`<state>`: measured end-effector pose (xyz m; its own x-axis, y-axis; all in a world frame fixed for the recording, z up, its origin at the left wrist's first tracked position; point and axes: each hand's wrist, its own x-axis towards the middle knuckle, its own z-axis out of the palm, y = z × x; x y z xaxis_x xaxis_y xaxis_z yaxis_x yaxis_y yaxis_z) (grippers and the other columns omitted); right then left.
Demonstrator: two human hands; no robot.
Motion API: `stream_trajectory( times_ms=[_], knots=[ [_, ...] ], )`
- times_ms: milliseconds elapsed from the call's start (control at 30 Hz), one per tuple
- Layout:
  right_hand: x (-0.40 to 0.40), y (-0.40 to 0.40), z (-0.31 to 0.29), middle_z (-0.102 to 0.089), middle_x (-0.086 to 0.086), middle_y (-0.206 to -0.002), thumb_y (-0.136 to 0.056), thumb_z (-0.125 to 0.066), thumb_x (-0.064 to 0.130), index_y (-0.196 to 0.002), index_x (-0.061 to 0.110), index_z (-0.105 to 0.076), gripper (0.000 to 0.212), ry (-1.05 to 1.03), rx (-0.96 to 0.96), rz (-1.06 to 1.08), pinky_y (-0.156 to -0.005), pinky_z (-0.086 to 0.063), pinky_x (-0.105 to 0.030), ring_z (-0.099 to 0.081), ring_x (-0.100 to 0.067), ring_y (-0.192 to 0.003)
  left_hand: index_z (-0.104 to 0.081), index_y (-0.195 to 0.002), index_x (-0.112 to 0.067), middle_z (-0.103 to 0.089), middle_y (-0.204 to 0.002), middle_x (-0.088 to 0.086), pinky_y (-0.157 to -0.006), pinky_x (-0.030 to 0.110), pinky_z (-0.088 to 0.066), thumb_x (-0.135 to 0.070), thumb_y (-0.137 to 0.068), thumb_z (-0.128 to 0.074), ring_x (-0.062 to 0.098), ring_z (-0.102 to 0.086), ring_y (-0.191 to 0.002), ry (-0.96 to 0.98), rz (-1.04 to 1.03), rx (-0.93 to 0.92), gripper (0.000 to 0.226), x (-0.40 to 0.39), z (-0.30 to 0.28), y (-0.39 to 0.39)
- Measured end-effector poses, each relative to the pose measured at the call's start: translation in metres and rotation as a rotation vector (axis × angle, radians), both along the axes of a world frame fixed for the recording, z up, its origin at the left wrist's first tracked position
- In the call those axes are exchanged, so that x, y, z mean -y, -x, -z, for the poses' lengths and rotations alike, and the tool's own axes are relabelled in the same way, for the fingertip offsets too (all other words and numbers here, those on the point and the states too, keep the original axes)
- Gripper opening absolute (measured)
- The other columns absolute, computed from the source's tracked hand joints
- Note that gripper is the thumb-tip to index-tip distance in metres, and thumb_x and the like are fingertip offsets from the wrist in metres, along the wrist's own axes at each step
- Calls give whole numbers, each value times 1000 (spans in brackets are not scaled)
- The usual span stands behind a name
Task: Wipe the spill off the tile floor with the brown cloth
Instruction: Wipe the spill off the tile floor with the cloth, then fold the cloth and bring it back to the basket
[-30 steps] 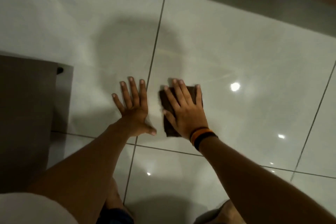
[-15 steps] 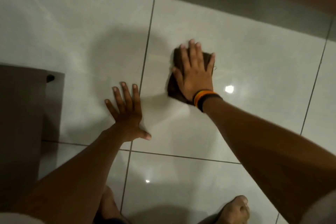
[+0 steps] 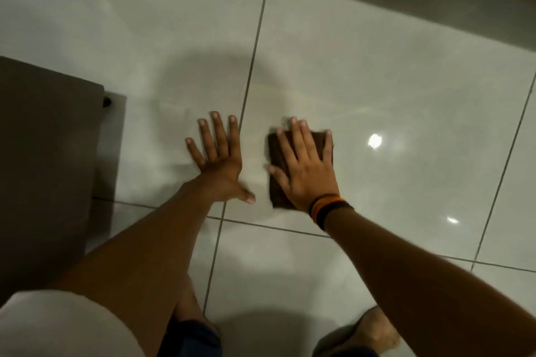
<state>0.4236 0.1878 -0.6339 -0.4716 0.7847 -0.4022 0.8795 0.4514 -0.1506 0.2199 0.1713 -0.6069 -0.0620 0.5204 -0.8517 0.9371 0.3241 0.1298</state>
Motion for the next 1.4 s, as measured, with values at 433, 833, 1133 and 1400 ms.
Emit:
stream_trajectory(
  times_ms=[433, 833, 1133, 1400],
  knots=[
    [76, -54, -64, -55, -17, -146, -92, -70, 33, -148, 9, -41, 67, 297, 88, 1212, -117, -32, -55, -52, -39, -134, -55, -149, -14, -64, -140, 13, -109, 42, -49, -17, -97, -67, 34, -62, -127, -382, -434, 280, 53, 61, -57, -22],
    [64, -92, -175, -77, -7, -95, -83, -82, 3, -104, 20, -69, 30, 774, -644, 1378, -64, -67, -38, -77, -30, -86, -50, -151, -22, -55, -148, -1, -101, 33, -34, -73, -96, -43, 28, -48, -145, 26, -1003, 469, 76, 93, -112, -111],
    [36, -63, -390, -80, -13, -114, -94, -66, 13, -121, 18, -72, 28, 1063, -924, 1364, -77, -66, -40, -78, -33, -103, -76, -127, -31, -79, -126, 1, -104, 43, -56, -92, -73, -57, 21, -74, -119, 202, -1183, 866, 84, 30, -321, -54],
    [32, 22, -559, -74, -14, -117, -95, -68, 3, -125, 11, -66, 31, 815, -747, 1169, -93, -61, -56, -71, -35, -107, -74, -125, -11, -78, -120, 11, -91, 38, -63, -20, -88, -83, 29, -75, -111, -243, -1213, 635, 39, 46, -512, 9]
  ],
)
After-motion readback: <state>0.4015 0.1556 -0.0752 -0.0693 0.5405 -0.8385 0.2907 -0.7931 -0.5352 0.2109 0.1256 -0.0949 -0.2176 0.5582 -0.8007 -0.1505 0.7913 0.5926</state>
